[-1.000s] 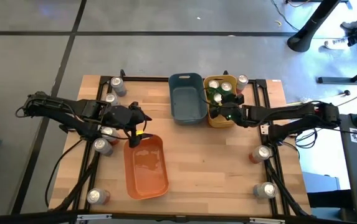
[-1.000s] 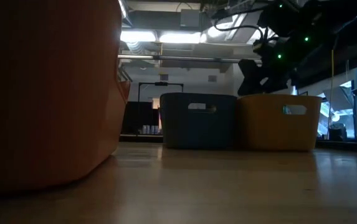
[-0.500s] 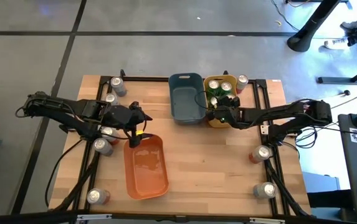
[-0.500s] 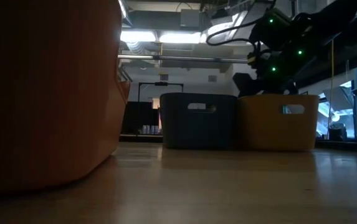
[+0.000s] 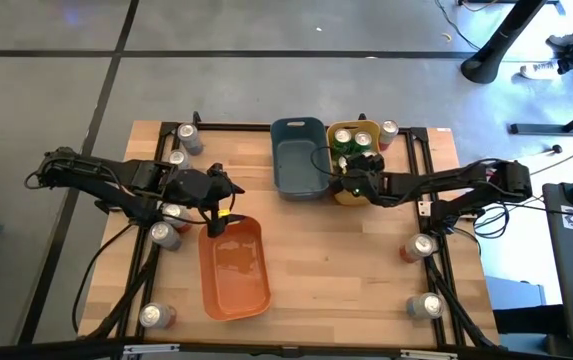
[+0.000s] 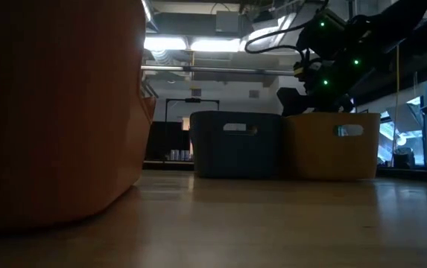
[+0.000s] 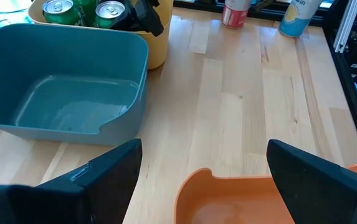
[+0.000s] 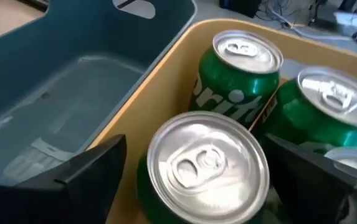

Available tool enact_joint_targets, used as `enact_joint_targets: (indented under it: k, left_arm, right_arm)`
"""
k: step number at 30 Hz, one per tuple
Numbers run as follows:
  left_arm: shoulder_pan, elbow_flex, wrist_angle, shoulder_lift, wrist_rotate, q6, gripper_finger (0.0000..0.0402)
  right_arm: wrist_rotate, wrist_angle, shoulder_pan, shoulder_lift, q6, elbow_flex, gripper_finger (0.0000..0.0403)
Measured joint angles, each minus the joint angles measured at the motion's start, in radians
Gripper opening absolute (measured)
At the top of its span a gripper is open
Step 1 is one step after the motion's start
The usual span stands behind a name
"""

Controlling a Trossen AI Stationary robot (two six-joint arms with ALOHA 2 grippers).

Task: Sort soda cans
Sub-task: Put the green soda can into the yellow bin, then put the pink-white soda can into the orange bin

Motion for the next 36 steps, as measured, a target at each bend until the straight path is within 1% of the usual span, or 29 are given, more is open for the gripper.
enact_joint_targets:
  k: [4,9,14,20,23,28,32,36]
  left_arm:
    - [0.0,0.0,0.0,0.0,0.0,0.0,0.0333]
    - [0.0,0.0,0.0,0.0,0.0,-0.008,0.0333]
    - [0.0,0.0,-0.001,0.0,0.0,-0.009,0.0333]
    - [0.0,0.0,-0.037,0.0,0.0,-0.017,0.0333]
    - [0.0,0.0,-0.137,0.0,0.0,-0.072,0.0333]
    - [0.016,0.007,-0.35,-0.007,-0.004,-0.201,0.0333]
    - [0.029,0.039,-0.567,-0.007,-0.004,-0.313,0.0333]
    - [0.051,0.058,-0.745,-0.007,-0.004,-0.413,0.0333]
  right_arm:
    - [-0.007,-0.082,-0.001,0.002,-0.053,0.068,0.0363]
    - [-0.009,-0.264,0.0,0.002,-0.054,0.189,0.0359]
    - [-0.009,-0.406,0.0,0.002,-0.05,0.287,0.0358]
    - [-0.021,-0.491,0.0,0.002,-0.048,0.35,0.0358]
    - [-0.044,-0.495,0.0,0.002,-0.046,0.351,0.0358]
    - [-0.095,-0.505,0.0,0.002,-0.062,0.351,0.0358]
    - [-0.097,-0.502,0.0,0.002,-0.062,0.351,0.0358]
    - [-0.097,-0.499,0.0,0.002,-0.062,0.351,0.0358]
